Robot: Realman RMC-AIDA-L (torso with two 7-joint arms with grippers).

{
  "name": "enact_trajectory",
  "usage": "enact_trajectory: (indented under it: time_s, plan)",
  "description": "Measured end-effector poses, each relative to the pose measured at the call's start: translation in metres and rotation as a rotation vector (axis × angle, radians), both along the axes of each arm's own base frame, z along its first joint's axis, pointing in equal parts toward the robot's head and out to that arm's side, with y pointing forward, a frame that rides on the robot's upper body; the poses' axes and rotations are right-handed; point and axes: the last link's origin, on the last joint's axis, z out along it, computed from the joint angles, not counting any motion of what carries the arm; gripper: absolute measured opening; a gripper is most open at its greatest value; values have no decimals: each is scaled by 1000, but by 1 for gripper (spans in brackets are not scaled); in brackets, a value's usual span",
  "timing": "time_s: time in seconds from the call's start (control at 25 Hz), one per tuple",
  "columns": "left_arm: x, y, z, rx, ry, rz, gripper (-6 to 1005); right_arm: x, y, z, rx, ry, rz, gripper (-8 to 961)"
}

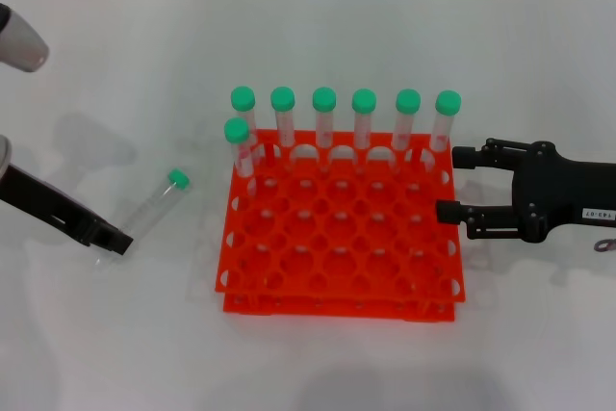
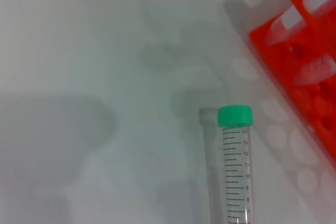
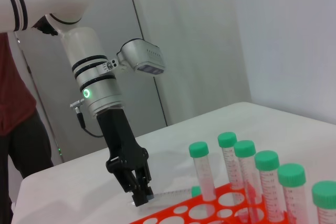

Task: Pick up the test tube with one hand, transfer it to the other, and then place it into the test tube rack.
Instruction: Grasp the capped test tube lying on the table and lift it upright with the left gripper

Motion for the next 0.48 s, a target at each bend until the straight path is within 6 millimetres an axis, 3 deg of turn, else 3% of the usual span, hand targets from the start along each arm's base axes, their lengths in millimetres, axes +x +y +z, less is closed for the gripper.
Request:
enact_trajectory:
  time_s: [0.24,0.48]
  plan:
    - [-1,4,8,58,-49,-11,199,1,0,1,8,0,-1,813]
    - [-4,7,40,266,-196,-63,198,1,1,2,16,5,-2,813]
